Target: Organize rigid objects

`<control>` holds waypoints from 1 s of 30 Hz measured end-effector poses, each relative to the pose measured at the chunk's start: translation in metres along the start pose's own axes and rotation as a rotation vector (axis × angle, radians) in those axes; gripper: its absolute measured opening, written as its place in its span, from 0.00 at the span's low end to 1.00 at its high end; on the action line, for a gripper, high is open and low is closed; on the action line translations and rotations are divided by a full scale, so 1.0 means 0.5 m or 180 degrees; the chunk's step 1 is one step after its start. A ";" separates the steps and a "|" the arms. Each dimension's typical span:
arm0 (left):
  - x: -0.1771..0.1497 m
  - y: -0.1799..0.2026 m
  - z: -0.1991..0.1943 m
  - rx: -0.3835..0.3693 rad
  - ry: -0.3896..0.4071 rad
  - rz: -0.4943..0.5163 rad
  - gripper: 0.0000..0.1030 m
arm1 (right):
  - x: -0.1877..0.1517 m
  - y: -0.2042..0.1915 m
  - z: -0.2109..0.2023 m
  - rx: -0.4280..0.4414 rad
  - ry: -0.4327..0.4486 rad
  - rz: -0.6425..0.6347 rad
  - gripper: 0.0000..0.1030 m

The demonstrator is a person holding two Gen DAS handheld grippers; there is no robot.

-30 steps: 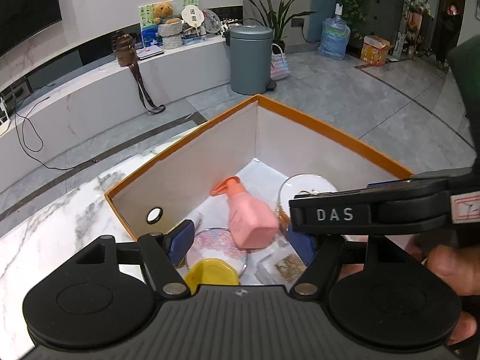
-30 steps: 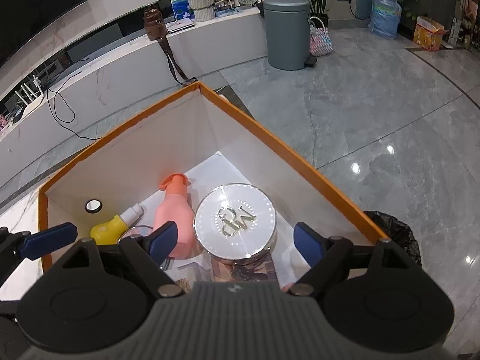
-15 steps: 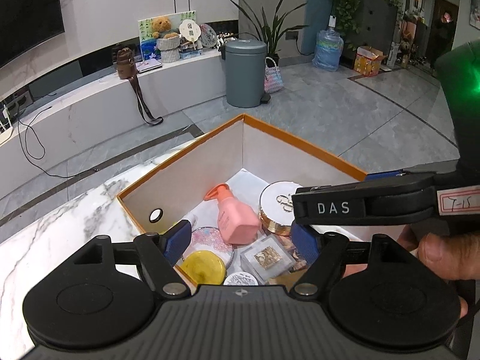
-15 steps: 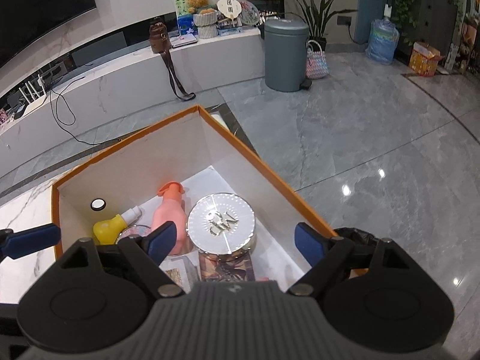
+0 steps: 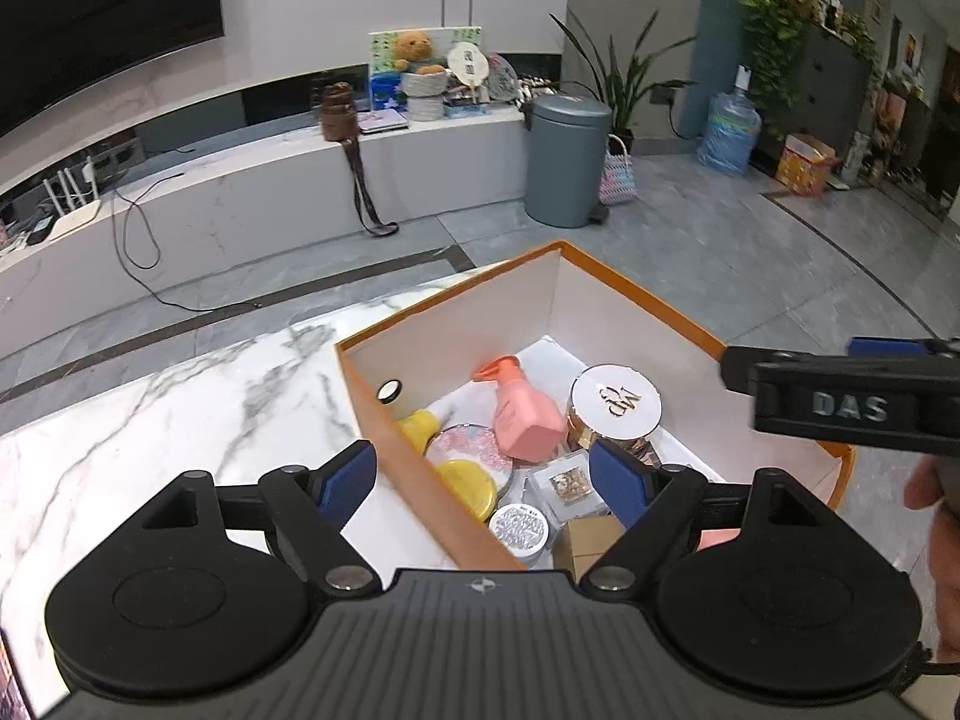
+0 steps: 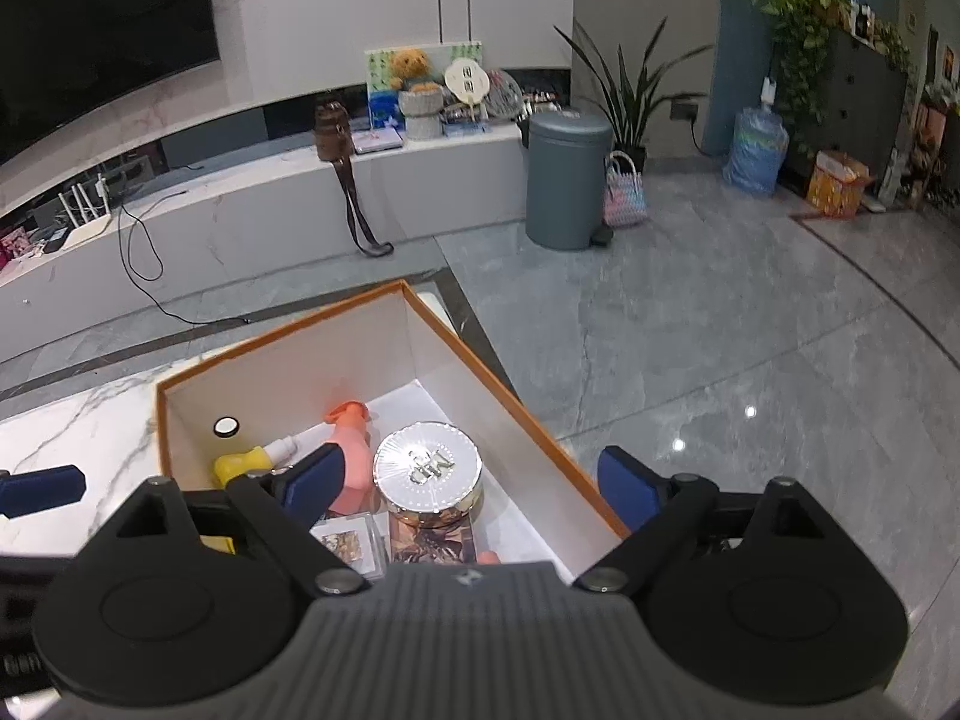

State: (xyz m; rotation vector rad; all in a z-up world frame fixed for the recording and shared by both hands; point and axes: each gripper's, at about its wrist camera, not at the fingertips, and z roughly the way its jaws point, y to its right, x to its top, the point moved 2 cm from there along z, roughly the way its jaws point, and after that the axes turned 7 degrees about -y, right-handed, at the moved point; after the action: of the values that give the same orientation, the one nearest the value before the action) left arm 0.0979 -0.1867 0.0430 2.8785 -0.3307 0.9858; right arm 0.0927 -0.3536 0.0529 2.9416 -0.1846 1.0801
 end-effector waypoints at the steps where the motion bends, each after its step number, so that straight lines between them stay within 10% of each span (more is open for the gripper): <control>1: -0.006 -0.003 -0.011 -0.0021 0.0034 -0.0019 0.92 | -0.004 0.001 -0.010 -0.0006 0.0028 -0.0017 0.90; 30: -0.067 0.006 -0.039 0.0353 0.0058 0.0145 0.97 | -0.139 -0.024 -0.073 -0.0059 -0.0021 -0.0076 0.97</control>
State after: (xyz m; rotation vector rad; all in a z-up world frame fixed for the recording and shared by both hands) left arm 0.0598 -0.1808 0.0377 2.9710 -0.3527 1.0702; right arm 0.0179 -0.3323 0.0366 2.9236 -0.1582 1.0601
